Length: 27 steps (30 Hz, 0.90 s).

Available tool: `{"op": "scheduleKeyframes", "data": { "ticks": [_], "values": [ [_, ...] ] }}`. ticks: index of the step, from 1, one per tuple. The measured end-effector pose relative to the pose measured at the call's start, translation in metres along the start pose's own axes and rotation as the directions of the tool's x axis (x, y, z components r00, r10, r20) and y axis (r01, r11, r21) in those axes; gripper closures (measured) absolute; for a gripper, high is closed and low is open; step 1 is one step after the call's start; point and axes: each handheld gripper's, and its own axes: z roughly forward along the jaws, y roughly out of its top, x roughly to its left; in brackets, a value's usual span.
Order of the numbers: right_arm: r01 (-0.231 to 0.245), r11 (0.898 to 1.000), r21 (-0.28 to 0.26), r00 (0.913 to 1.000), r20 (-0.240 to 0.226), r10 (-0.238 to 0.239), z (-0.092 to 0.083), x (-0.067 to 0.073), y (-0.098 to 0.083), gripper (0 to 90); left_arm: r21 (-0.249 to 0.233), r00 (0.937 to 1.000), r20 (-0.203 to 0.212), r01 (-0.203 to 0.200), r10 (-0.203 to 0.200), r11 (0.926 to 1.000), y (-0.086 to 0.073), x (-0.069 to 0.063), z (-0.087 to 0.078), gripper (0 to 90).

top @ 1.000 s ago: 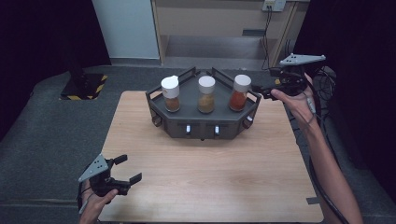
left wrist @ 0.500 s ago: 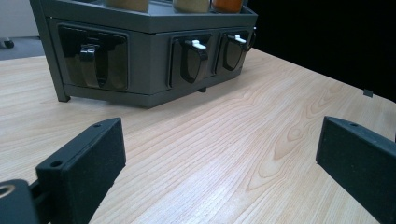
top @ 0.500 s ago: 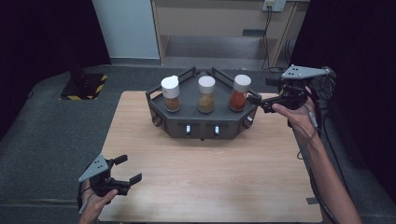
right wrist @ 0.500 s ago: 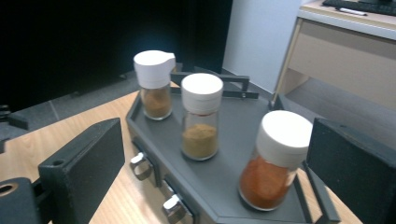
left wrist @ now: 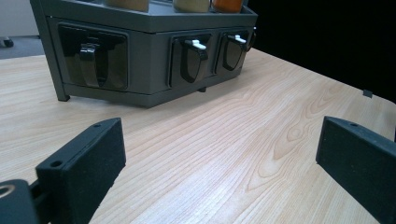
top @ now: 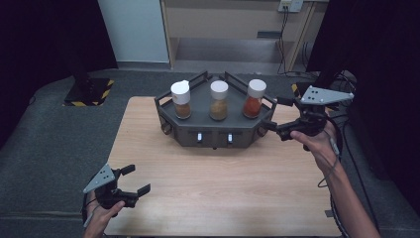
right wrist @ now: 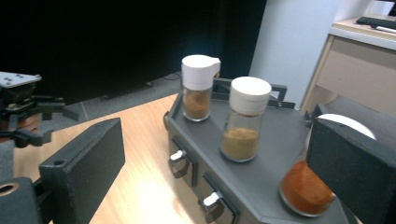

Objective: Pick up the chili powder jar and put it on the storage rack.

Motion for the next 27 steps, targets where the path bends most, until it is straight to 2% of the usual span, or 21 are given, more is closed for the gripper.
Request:
{"op": "scheduleKeyframes", "data": {
  "ticks": [4,14,27],
  "values": [
    [-0.001,1.000,-0.009,0.9998,-0.019,0.001,-0.004,0.006,-0.009,5.3,-0.001,1.0000,0.000,0.002,-0.002,1.0000,0.000,0.000,0.000,0.1],
    [0.023,1.000,0.011,0.9990,-0.040,-0.022,-0.014,0.026,-0.024,5.7,-0.004,1.0000,-0.001,0.003,-0.003,1.0000,-0.001,0.000,-0.001,0.1],
    [-0.009,1.000,0.000,0.9991,-0.040,0.009,-0.030,0.037,-0.061,5.4,-0.005,1.0000,0.000,0.003,-0.003,1.0000,-0.001,0.000,-0.001,0.1]
  ]
}}
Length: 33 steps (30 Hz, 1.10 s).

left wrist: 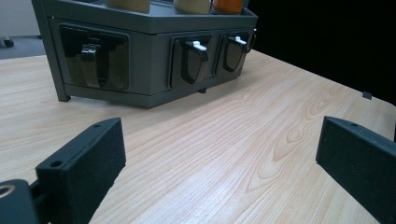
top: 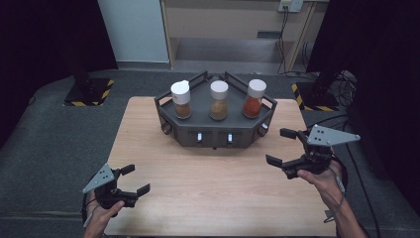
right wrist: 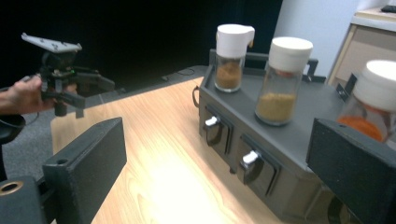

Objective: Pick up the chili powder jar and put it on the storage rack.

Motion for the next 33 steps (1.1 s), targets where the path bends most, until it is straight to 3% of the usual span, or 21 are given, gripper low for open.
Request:
{"op": "scheduleKeyframes", "data": {
  "ticks": [5,18,26,33],
  "values": [
    [-0.019,0.999,0.033,0.9997,0.017,0.018,-0.009,0.005,-0.015,5.2,0.000,1.0000,-0.001,0.002,-0.002,1.0000,0.000,0.000,0.000,0.1],
    [-0.073,0.997,0.032,0.9955,0.064,0.071,-0.035,0.017,-0.051,4.9,-0.003,1.0000,-0.002,0.003,-0.003,1.0000,0.000,0.000,0.000,0.1],
    [-0.116,0.992,0.049,0.9899,0.088,0.111,-0.042,0.018,-0.068,4.9,-0.002,1.0000,-0.003,0.005,-0.005,1.0000,0.000,0.000,0.000,0.1],
    [-0.123,0.989,0.083,0.9873,0.111,0.114,-0.040,0.021,-0.081,5.1,-0.003,1.0000,-0.005,0.006,-0.006,1.0000,-0.001,0.000,0.000,0.1]
  ]
}}
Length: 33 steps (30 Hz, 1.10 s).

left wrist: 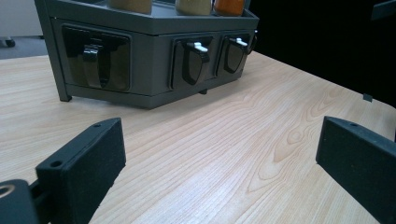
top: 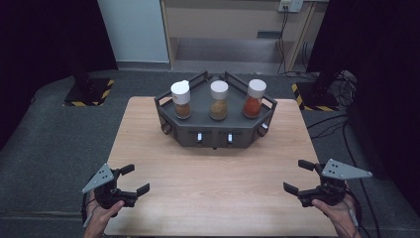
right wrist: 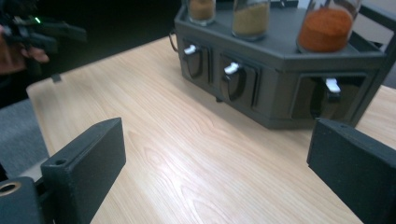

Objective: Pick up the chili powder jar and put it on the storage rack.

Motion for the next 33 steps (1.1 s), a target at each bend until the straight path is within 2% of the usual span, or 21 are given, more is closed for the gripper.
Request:
{"op": "scheduleKeyframes", "data": {
  "ticks": [11,16,24,26,33],
  "values": [
    [-0.024,0.999,0.025,0.9997,0.003,0.024,0.008,-0.001,-0.017,5.5,-0.002,1.0000,-0.001,0.002,-0.002,1.0000,0.000,0.001,0.000,0.1],
    [-0.051,0.998,0.029,0.9987,-0.001,0.051,0.012,-0.005,-0.029,5.6,-0.002,1.0000,-0.003,0.001,-0.001,1.0000,0.000,0.000,0.000,0.1],
    [-0.069,0.997,0.030,0.9969,0.038,0.068,0.015,-0.009,-0.041,6.5,-0.003,0.9999,-0.007,0.009,-0.009,1.0000,0.000,0.000,0.002,0.2],
    [-0.063,0.997,0.033,0.9961,0.063,0.061,0.016,-0.007,-0.043,6.6,-0.005,0.9999,-0.008,0.010,-0.010,0.9999,-0.001,0.000,0.001,0.1],
    [-0.087,0.996,0.011,0.9932,0.078,0.086,0.013,-0.008,-0.050,6.6,-0.012,0.9999,-0.010,0.010,-0.010,0.9999,-0.001,0.001,0.001,0.3]
  ]
}}
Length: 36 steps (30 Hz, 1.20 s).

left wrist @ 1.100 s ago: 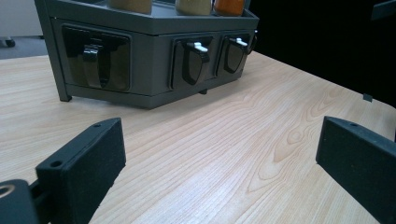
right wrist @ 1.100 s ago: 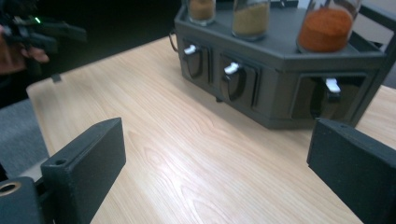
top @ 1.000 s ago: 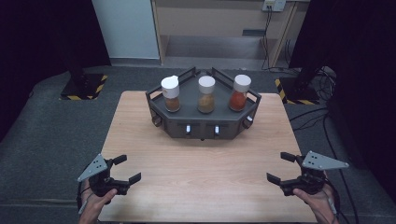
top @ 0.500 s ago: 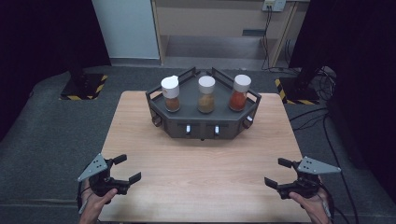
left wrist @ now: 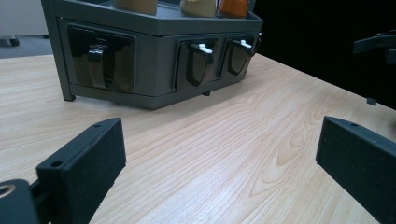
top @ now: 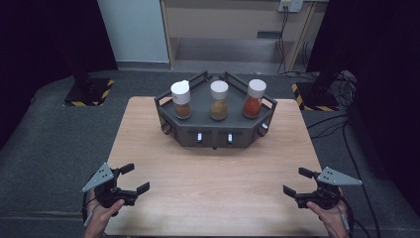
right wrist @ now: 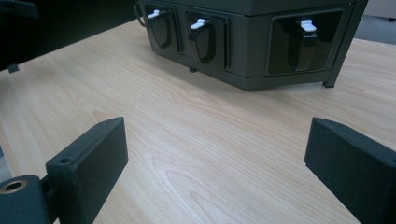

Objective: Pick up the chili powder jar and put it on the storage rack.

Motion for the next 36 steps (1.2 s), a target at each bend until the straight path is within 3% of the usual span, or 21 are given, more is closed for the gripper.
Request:
{"op": "scheduleKeyframes", "data": {
  "ticks": [13,36],
  "values": [
    [-0.013,1.000,-0.024,0.9996,0.025,0.014,-0.0056,0.0021,-0.0039,5.7,-0.011,0.9993,0.022,-0.031,0.031,0.9994,0.0006,-0.0016,-0.0018,0.4],
    [-0.024,0.999,-0.028,0.9997,0.004,0.025,0.0032,-0.0017,-0.0065,5.7,-0.029,0.9987,0.029,-0.041,0.042,0.9987,-0.0008,-0.0013,-0.0003,0.5]
  ]
}}
